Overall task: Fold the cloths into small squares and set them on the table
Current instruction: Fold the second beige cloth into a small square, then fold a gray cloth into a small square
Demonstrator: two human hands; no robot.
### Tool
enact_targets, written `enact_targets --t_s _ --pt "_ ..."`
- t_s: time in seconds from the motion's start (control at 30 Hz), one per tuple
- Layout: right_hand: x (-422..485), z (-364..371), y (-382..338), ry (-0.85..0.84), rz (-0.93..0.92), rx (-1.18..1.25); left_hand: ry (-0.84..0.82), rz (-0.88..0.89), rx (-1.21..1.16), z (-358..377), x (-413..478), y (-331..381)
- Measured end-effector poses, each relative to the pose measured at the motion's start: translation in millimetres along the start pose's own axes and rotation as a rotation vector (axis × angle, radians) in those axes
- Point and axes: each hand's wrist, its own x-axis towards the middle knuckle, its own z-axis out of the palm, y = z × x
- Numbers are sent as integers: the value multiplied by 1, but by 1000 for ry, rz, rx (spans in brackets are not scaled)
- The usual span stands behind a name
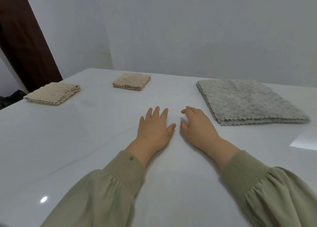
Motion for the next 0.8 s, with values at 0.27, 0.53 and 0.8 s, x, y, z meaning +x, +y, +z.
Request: enact_targets --t_s 0.27,0.53,0.8 --pt "-8 -19 63 138 154 -149 -177 59 72 7 -14 7" --pt "3 -23 91 298 357 -31 -154 59 49 9 -14 7" --pt "-7 -42 67 809 102 294 -117 63 -22 3 -15 7"
